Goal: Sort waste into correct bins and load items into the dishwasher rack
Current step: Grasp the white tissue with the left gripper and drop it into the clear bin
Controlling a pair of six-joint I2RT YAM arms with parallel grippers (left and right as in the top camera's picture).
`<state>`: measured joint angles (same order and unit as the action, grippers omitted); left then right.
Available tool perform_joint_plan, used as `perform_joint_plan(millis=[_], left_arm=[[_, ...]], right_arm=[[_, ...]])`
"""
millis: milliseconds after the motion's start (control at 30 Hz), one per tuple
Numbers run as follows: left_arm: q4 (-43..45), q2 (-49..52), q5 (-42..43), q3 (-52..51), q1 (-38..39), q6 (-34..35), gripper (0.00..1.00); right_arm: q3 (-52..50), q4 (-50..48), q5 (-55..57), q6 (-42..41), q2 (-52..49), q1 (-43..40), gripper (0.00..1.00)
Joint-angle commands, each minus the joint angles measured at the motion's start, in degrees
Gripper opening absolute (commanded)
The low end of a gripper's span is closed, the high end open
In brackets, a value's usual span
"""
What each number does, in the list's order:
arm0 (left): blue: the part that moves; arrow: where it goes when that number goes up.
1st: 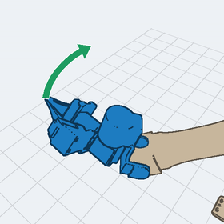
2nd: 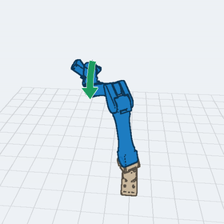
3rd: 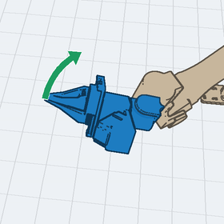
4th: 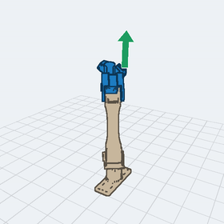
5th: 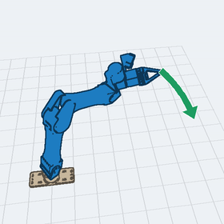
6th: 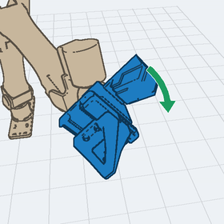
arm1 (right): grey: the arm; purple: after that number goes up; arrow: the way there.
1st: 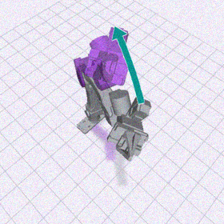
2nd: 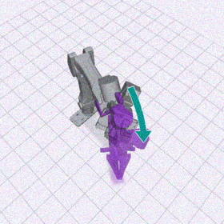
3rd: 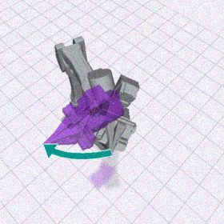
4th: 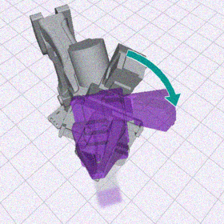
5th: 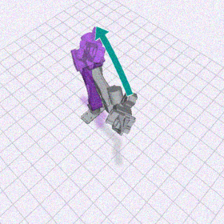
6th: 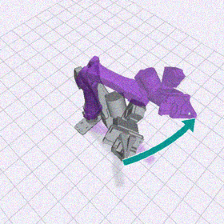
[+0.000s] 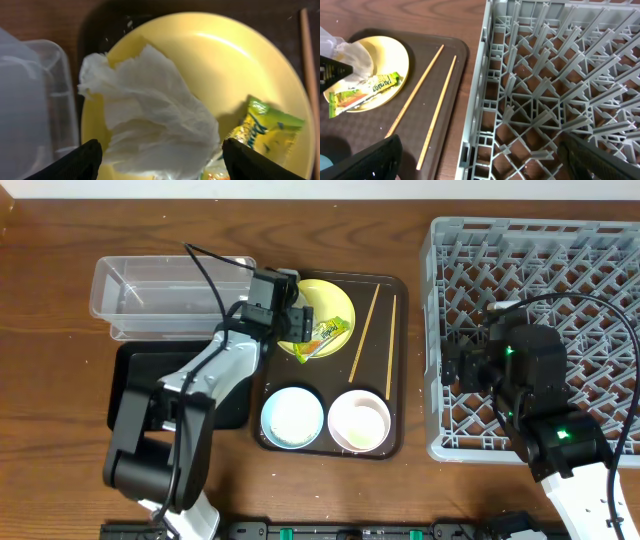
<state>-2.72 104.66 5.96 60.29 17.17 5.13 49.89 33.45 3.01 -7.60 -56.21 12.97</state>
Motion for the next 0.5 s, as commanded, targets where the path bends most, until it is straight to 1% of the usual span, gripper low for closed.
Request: perform_joint_plan(millis=[0,133,267,333,400,467], left_arm=[[0.9,2.4,-1.1,1.2,0.1,-0.8,0.79],[1.7,4.1,-0.3,1.2,0.1,0.1,0.72],[1.5,4.7,0.2,1.1,0.7,0.1,0.6],[1.5,4.7,0.3,1.0,1.0,0.1,0.49],[1.6,4.6,0.3,1.0,1.5,0.1,0.4],[1.5,4.5,0.8,1.0,1.7,0.1,0.28]], right_arm=[[1.4,0.4,0.0,0.3,-0.1,-1.3,0.99],[1.4,0.8,0.0,0.3,-0.1,-1.3,0.99],[1.4,0.8,0.0,0.3,-0.1,-1.3,0.99],[1.4,0.9,0.0,0.3,-0.1,-1.3,0.99],[1.4,0.9,0.0,0.3,-0.1,-1.3,0.99],[1.4,0.9,0.0,0.3,-0.1,-1.3,0.99]])
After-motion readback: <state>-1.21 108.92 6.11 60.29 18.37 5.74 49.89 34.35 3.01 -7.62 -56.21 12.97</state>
